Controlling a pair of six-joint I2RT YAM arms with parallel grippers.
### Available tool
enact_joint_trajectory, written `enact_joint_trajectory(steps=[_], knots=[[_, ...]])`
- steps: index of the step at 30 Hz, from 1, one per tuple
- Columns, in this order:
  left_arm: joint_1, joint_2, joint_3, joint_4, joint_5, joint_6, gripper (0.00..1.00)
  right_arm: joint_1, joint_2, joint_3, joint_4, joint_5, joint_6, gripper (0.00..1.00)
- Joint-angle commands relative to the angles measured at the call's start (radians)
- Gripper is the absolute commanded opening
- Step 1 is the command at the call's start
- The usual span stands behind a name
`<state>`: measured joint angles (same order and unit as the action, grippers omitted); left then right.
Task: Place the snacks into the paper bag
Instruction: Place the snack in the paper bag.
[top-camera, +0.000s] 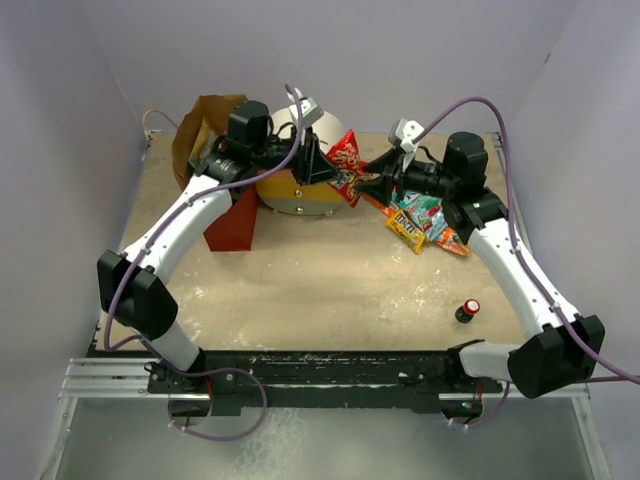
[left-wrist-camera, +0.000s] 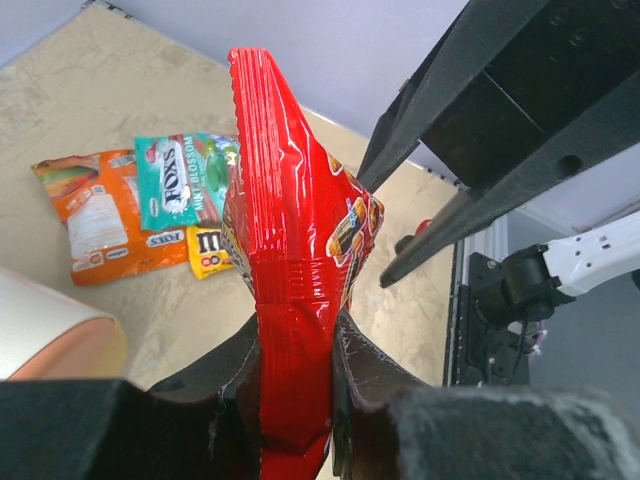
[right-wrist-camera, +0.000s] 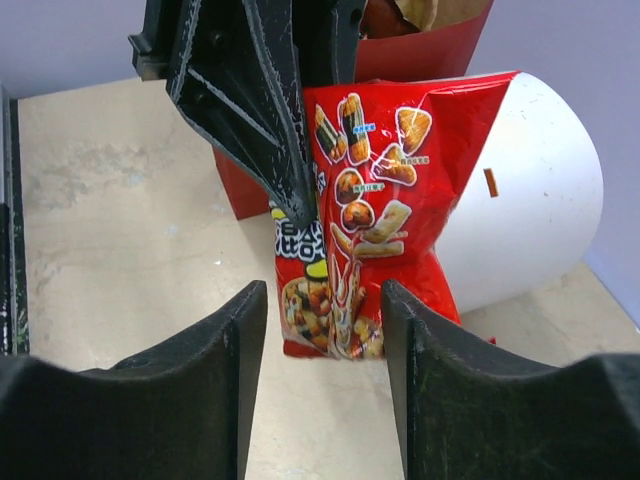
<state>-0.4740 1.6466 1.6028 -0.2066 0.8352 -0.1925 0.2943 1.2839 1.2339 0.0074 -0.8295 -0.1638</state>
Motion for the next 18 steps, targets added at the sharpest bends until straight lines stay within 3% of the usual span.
enact_joint_trajectory(steps=[1,4,10,18], knots=[[-0.003,-0.092,0.072,-0.111,-0.071,0.166,0.18,-0.014,-0.062,-0.008,0.004,-0.002,-0.037,0.54],[0.001,-0.122,0.117,-0.235,-0.168,0.273,0.16,-0.036,-0.080,-0.011,-0.011,-0.013,-0.049,0.58],[0.004,-0.204,0.217,-0.447,-0.494,0.490,0.13,-0.063,-0.091,-0.030,-0.052,0.013,-0.096,0.59],[0.034,-0.315,0.232,-0.454,-0.972,0.618,0.13,-0.080,-0.084,-0.043,-0.067,0.020,-0.152,0.60]])
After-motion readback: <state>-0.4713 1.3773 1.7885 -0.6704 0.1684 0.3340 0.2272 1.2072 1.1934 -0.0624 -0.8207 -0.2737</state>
